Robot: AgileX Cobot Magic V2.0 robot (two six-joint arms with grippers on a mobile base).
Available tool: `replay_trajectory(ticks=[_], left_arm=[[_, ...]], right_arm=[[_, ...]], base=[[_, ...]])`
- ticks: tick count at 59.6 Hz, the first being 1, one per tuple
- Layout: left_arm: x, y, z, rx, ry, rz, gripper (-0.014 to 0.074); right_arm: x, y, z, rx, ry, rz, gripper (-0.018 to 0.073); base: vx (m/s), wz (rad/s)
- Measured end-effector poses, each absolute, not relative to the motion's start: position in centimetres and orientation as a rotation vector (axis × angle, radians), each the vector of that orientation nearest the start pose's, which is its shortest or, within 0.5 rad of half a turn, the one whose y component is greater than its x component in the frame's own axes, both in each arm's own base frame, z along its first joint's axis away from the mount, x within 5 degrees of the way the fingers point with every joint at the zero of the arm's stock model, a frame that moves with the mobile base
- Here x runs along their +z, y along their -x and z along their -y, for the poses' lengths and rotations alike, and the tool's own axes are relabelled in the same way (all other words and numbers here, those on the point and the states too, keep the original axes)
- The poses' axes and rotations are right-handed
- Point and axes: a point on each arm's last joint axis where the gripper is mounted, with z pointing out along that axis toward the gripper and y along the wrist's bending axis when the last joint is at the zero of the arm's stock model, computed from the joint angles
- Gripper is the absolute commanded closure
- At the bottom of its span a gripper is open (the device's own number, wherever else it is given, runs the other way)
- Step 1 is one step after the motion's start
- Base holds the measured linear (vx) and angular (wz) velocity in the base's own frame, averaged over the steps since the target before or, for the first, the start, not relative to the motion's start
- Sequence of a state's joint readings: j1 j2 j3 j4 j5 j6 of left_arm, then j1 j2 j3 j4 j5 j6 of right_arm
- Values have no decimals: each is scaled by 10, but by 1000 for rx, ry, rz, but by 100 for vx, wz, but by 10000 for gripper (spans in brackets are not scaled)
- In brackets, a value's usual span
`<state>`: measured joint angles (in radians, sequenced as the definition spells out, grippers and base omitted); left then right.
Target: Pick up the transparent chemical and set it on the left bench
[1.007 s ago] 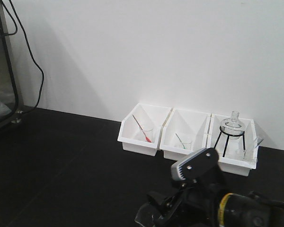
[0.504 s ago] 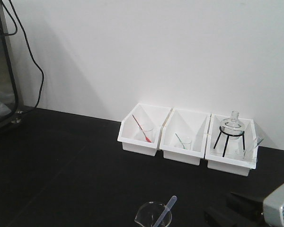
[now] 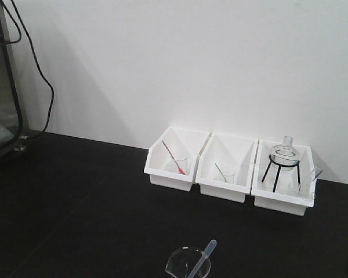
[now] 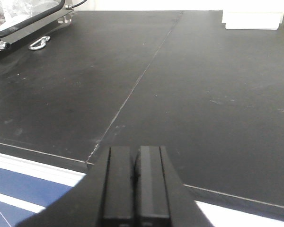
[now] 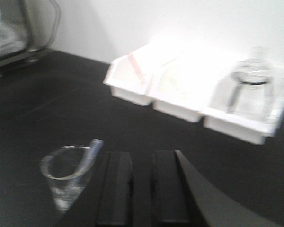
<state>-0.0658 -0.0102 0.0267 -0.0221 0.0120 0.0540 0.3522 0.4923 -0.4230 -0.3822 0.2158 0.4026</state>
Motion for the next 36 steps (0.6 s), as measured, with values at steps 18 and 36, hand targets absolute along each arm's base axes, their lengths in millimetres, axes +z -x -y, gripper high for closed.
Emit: replay_trajectory(ticks=[18,36], left_arm=[[204,-57,4,-27,-74,-1510,600],[204,-57,4,-27,-74,-1510,600]], right_arm=[[206,-57,0,34,-15,-1622,570],[189,-57,2,30,-65,-1655,567]], base=[[0,0],[0,0]])
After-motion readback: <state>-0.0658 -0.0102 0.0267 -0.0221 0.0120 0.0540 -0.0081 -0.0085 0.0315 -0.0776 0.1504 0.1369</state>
